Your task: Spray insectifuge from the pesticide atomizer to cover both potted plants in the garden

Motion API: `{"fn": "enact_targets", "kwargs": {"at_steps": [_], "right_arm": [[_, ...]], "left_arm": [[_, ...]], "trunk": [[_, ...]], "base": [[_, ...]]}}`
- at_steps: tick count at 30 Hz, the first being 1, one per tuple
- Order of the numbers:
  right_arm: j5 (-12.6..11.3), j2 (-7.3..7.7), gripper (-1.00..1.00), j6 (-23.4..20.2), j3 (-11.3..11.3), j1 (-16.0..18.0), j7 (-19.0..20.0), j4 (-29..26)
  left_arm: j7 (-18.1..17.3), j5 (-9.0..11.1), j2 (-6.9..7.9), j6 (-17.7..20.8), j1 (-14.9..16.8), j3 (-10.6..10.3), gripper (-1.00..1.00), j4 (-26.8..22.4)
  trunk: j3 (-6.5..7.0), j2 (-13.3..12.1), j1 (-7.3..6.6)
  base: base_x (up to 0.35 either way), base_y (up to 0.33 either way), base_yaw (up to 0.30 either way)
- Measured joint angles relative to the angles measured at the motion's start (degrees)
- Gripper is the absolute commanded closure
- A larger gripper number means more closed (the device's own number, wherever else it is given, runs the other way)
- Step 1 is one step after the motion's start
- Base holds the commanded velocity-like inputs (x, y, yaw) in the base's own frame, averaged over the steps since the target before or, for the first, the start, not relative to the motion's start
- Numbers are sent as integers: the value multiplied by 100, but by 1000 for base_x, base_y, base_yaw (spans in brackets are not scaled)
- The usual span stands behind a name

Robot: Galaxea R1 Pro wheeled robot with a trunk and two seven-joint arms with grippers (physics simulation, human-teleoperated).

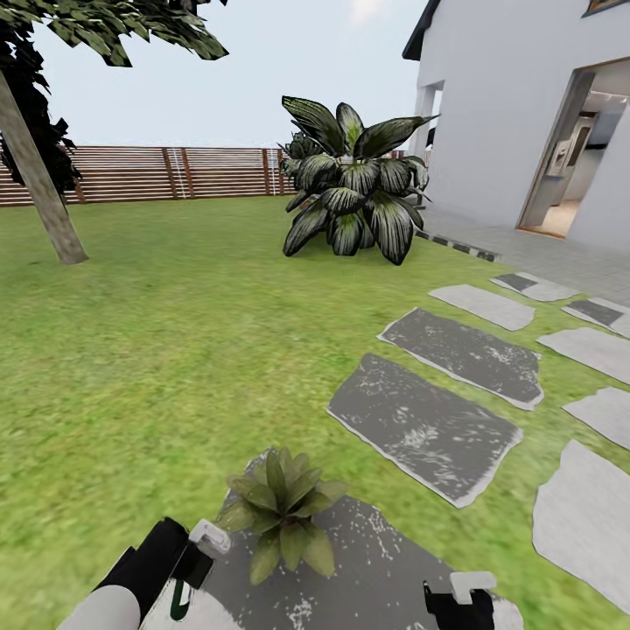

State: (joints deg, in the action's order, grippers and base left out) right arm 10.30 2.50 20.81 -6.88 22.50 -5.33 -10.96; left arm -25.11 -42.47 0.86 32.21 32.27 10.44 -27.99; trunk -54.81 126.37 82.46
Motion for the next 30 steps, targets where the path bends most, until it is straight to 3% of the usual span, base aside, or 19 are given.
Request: {"fn": "enact_targets", "kwargs": {"at_steps": [3, 5, 13, 23, 30], "right_arm": [[0, 0, -100, 0, 0, 3, 0, 3], [0, -1, -100, 0, 0, 2, 0, 6], [0, -2, -100, 0, 0, 1, -1, 6], [0, -8, -100, 1, 0, 6, -2, 3], [0, -2, -100, 1, 0, 4, -2, -1]], "left_arm": [[-332, 192, 258, -96, -3, -3, 100, 6], [-443, 273, 323, -121, -3, -17, 100, 6], [-452, 264, 315, -132, -4, -71, 100, 5], [-420, 248, 290, -125, -5, -59, 100, 1], [-415, 248, 280, -125, -4, -56, 100, -9]], "trunk": [[0, 0, 0], [0, 0, 0], [0, 0, 1], [0, 0, 0], [0, 0, 0]], "base": [[0, 0, 0], [0, 0, 0], [-45, -41, 46], [-139, -220, 261], [-2, -271, 42]]}}
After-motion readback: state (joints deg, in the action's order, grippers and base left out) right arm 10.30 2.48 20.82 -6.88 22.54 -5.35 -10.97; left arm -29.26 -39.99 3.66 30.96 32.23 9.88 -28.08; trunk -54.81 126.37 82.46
